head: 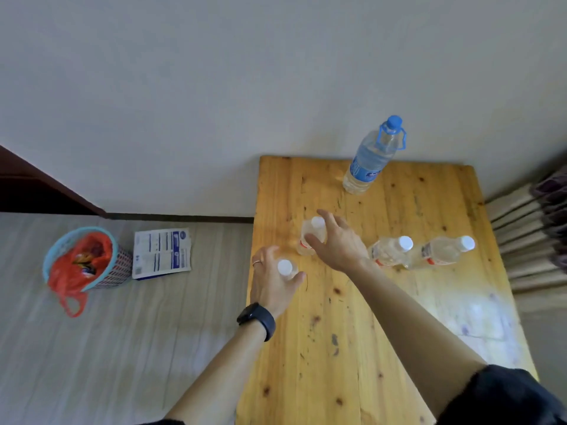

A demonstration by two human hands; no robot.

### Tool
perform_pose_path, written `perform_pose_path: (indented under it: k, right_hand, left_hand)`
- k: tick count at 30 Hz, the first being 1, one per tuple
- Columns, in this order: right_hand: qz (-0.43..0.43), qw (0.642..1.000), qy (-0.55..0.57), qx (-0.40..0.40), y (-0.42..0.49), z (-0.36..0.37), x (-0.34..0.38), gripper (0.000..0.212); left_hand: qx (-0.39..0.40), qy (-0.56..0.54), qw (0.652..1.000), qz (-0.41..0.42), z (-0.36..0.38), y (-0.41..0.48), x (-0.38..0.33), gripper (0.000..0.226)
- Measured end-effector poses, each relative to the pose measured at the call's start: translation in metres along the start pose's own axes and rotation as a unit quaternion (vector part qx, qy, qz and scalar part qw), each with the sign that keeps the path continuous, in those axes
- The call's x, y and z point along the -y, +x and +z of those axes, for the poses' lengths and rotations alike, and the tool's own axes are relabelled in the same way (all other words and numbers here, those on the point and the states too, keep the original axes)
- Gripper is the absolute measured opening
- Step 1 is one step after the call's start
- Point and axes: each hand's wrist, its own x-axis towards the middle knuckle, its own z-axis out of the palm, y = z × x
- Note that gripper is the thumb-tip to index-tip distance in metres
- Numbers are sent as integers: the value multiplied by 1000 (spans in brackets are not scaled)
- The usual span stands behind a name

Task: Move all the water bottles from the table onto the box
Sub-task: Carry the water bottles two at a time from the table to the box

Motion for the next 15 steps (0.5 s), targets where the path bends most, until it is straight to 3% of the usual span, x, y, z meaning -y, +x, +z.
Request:
perform_pose_path:
  k: [6,10,15]
  right_hand:
    - [1,998,42,-54,1,19,-8,32]
    - [17,992,91,-89,-26,21,-22,32]
    - [62,979,153,-118,-97,41,-47,29]
  left_hand:
    - [-15,-2,1000,2,-1,7,22,39]
    - [12,-74,997,-21,-19,16,17,37]
    - [83,-76,994,2,-30,1,28,36]
